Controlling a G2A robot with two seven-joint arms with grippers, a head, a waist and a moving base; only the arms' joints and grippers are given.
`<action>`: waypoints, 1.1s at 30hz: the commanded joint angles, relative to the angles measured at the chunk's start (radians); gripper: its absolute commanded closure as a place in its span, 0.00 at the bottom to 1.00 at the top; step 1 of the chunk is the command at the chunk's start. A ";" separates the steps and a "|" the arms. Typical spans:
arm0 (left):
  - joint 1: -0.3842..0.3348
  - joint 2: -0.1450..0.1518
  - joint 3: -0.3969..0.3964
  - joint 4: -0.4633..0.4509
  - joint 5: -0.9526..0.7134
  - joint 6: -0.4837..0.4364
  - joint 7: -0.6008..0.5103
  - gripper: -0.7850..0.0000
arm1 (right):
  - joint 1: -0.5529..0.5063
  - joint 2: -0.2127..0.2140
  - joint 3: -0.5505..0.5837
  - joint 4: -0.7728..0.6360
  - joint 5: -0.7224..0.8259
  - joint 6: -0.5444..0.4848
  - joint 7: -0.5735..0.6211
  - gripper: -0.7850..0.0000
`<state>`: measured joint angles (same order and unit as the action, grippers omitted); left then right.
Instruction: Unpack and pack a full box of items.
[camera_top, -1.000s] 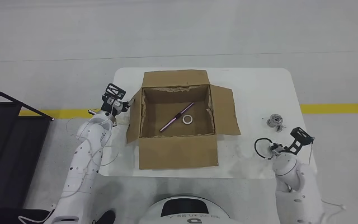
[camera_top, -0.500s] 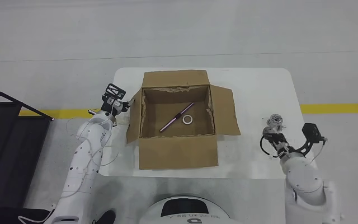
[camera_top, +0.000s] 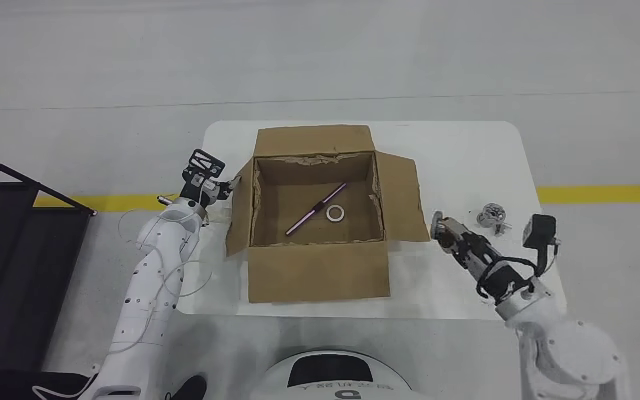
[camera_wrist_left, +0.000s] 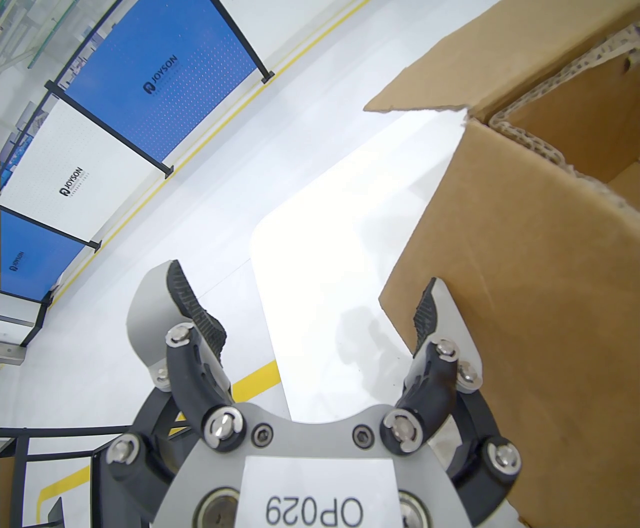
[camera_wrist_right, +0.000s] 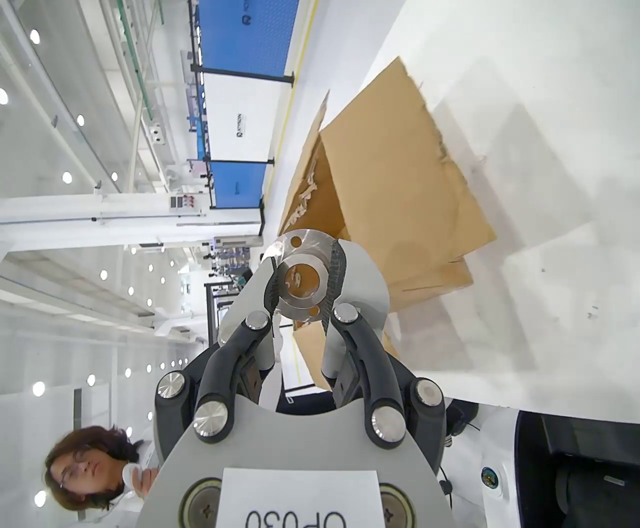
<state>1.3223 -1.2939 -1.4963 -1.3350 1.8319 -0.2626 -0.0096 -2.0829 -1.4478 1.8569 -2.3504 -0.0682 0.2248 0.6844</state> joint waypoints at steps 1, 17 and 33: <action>0.000 0.000 0.000 0.000 0.000 0.000 0.000 0.00 | 0.022 0.003 -0.048 0.000 -0.038 -0.013 -0.003 1.00; 0.000 0.000 0.000 0.000 0.000 0.000 0.000 0.00 | 0.052 0.007 -0.110 0.000 -0.085 0.025 -0.009 1.00; 0.000 0.000 0.000 0.000 0.000 0.000 0.000 0.00 | 0.574 0.015 -0.637 0.218 -0.494 0.356 0.104 1.00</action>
<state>1.3223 -1.2939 -1.4963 -1.3350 1.8319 -0.2626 -0.0096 -1.5632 -1.4297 1.2838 -2.1773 -0.5332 0.5446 0.7952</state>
